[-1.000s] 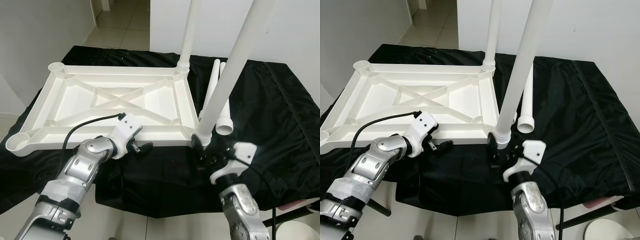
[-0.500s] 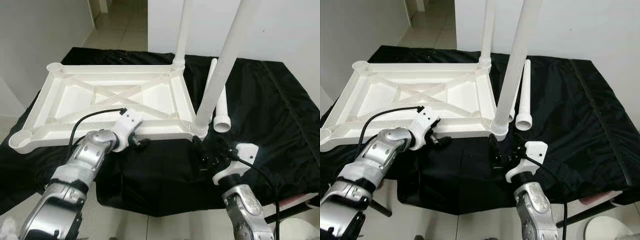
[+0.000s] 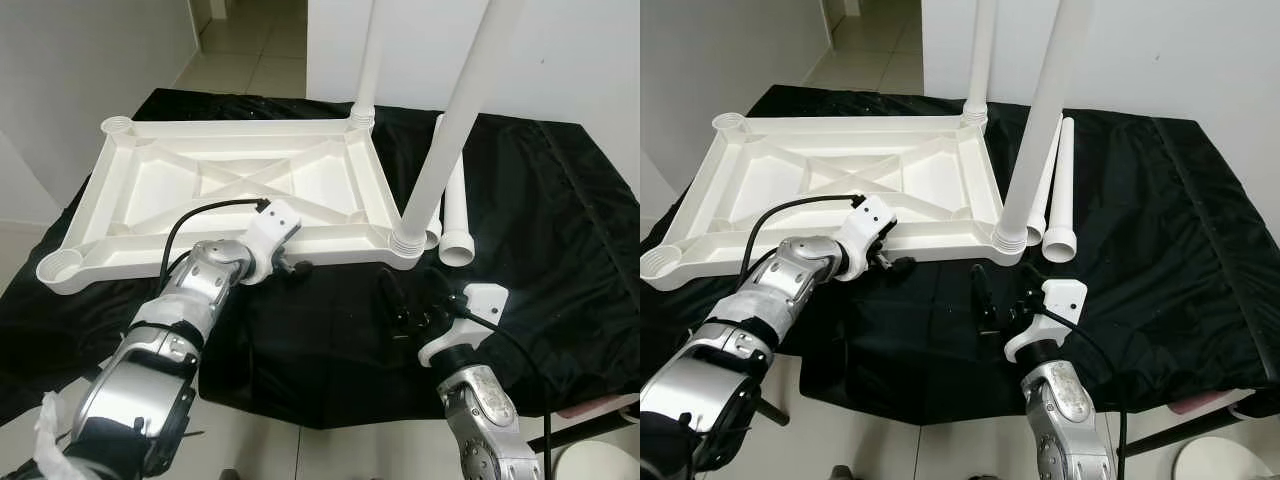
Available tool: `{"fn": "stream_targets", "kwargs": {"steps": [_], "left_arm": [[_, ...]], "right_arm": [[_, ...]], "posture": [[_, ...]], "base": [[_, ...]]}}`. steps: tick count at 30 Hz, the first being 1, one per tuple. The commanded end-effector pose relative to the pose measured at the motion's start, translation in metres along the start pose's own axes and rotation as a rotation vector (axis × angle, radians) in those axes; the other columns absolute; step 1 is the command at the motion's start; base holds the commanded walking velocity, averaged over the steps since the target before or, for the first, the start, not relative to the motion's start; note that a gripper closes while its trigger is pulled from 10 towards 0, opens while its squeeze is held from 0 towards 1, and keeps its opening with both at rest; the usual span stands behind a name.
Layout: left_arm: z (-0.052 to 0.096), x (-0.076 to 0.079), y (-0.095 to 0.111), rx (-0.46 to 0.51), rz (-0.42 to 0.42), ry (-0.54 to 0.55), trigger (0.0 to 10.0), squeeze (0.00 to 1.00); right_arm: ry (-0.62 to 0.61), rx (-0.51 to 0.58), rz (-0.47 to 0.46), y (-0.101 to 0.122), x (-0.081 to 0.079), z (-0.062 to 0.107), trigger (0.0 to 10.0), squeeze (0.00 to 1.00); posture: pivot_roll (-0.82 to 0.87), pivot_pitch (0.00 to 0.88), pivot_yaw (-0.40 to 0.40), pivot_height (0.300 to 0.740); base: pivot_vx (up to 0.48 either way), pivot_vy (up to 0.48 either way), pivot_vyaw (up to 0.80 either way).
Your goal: Building children table
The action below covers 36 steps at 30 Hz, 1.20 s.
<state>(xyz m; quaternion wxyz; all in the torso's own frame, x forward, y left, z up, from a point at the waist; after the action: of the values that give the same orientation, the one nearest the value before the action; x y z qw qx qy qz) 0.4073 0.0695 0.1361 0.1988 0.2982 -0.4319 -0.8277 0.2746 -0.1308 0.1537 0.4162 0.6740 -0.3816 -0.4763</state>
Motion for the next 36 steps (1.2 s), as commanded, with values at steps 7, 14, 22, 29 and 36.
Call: {"fn": "stream_targets", "kwargs": {"steps": [7, 14, 22, 29, 36], "left_arm": [[0.015, -0.054, 0.012, 0.024, -0.013, 0.572, 10.0, 0.0], [0.022, -0.035, 0.016, 0.166, -0.025, 0.298, 10.0, 0.0], [0.036, -0.027, 0.005, 0.191, -0.045, 0.145, 10.0, 0.0], [0.057, -0.033, -0.019, 0.156, -0.114, 0.1, 10.0, 0.0], [0.084, -0.046, -0.048, 0.068, -0.112, 0.085, 10.0, 0.0]], "right_arm": [[-0.021, -0.004, 0.002, -0.004, 0.002, 0.0, 10.0, 0.0], [-0.013, -0.014, 0.009, -0.006, 0.001, -0.001, 10.0, 0.0], [-0.011, -0.02, 0.013, -0.007, 0.002, -0.002, 10.0, 0.0], [-0.01, -0.024, 0.018, -0.008, 0.003, -0.002, 10.0, 0.0], [0.003, -0.033, 0.029, -0.009, 0.003, -0.003, 10.0, 0.0]], "posture": [[-0.05, 0.089, 0.034, 0.74], [-0.04, 0.093, 0.026, 0.74], [-0.04, 0.093, 0.026, 0.74], [-0.03, 0.094, 0.02, 0.74], [-0.03, 0.091, 0.006, 0.74]], "base": [[0.0, 0.0, 0.0], [0.0, 0.0, 0.0], [0.0, 0.0, 0.0], [0.0, 0.0, 0.0], [0.0, 0.0, 0.0]]}}
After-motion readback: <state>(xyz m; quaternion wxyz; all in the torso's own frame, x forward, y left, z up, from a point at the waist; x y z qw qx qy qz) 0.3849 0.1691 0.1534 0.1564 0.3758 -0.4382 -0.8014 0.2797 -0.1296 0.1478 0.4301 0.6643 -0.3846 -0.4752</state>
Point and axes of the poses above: a point about 5 cm out from each wrist's last joint towards the gripper, its own z axis pointing back from the gripper into the wrist, its own y axis along the axis of the wrist's last joint, x = y × z, the point moved 4 cm from there along -z, pointing out of the wrist towards the gripper, and after that the axes turned 6 degrees about -z, right-handed, at the moved point
